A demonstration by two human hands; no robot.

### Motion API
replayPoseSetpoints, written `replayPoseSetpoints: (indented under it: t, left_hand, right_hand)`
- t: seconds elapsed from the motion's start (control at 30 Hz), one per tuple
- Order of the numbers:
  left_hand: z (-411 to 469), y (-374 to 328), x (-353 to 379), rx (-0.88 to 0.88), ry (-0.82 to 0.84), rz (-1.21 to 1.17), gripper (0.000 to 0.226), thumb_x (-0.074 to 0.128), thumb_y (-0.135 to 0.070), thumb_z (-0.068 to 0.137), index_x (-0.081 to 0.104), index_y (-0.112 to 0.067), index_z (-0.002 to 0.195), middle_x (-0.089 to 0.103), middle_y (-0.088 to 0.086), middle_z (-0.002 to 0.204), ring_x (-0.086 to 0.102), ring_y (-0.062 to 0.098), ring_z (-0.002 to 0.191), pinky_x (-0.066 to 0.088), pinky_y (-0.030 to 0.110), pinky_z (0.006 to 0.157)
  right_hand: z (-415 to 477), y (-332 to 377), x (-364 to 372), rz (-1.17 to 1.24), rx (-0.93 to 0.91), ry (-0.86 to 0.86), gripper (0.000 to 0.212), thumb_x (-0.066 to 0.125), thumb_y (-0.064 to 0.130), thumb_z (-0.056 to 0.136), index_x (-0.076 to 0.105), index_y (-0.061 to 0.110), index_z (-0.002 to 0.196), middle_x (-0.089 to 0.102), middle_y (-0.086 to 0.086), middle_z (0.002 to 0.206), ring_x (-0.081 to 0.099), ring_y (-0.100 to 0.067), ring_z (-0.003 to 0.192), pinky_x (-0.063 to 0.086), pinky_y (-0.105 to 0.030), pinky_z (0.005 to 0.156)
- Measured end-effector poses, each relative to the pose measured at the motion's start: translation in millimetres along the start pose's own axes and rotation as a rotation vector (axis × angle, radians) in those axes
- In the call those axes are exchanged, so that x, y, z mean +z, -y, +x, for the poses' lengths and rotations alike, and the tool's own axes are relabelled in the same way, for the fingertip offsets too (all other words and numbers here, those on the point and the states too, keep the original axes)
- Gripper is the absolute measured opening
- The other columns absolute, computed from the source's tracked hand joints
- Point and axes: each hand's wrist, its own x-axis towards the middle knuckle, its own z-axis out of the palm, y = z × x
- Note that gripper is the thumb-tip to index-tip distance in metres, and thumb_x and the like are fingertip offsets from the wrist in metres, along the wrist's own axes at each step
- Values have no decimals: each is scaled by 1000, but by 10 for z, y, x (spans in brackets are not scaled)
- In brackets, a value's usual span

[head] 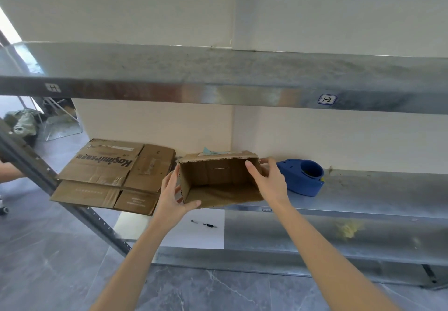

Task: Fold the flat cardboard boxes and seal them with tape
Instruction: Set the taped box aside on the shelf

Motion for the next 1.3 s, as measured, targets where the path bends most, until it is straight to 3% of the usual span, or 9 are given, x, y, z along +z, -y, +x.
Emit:
replayPoseSetpoints:
  t: [0.13,0.3,0.4,0.53,0.67,0.97,1.07,1.2,1.3]
  left_hand:
    - [-3,-113,-90,-35,-71,-82,93,79,-19,82,22,-34,154,35,-5,149,40,16,132,39,28,107]
    - [-46,-346,-117,-16,-78,-125,104,76,-43,73,14,-34,155,23,-11,161,26,12,145,26,34,117]
    - [-29,-494,-85,12,-89,-121,104,73,-50,67,17,-37,153,24,-12,159,29,11,140,27,29,108]
    - [-7,-670,46,73,-52,-143,89,74,-51,70,24,-48,144,34,-23,144,36,9,133,32,30,110]
    - [-35,-894,343,153,5,-112,88,79,-45,72,30,-41,145,39,-15,145,42,12,132,36,38,113]
    - [-316,-1432,1610,241,186,-115,87,73,-39,73,32,-33,149,39,-8,151,42,15,137,36,45,116]
    - [-489,-1607,2217,244,262,-132,84,72,-41,72,32,-38,146,38,-8,151,43,16,136,38,39,113]
    - [-722,-1807,3012,251,341,-123,86,70,-44,75,28,-41,150,34,-10,147,40,10,134,34,42,116]
    - [-856,-1933,3525,255,430,-131,87,70,-47,75,26,-45,150,32,-13,152,36,7,138,30,42,118]
  right_hand:
    - [23,66,-83,211,-49,168,46,63,48,92,48,37,134,48,3,138,50,-11,116,41,-27,91]
    - [-28,116,-145,309,-102,193,64,69,31,92,34,41,145,43,10,143,42,-9,127,39,-16,94]
    - [-87,125,-237,394,-121,167,58,70,28,91,35,43,135,47,9,138,50,-6,120,46,-4,78]
    - [-166,105,-474,469,-106,116,50,66,30,93,37,38,132,51,14,128,53,1,112,48,-8,78]
    - [-235,-1,-842,471,-122,57,48,64,22,95,40,32,136,54,16,123,57,9,103,46,-3,75]
    - [-627,-604,-2187,441,-123,-93,49,63,29,96,41,39,138,55,12,132,55,-3,117,47,-5,77]
    - [-813,-914,-2769,424,-99,-149,48,63,29,96,45,45,137,59,16,130,56,-1,119,46,-4,81]
    - [-1053,-1291,-3515,405,-105,-176,55,61,21,98,42,41,146,56,18,140,51,1,127,41,-14,101]
    - [-1217,-1544,-3990,388,-85,-200,59,58,16,99,39,36,150,52,28,140,47,13,126,38,-5,98]
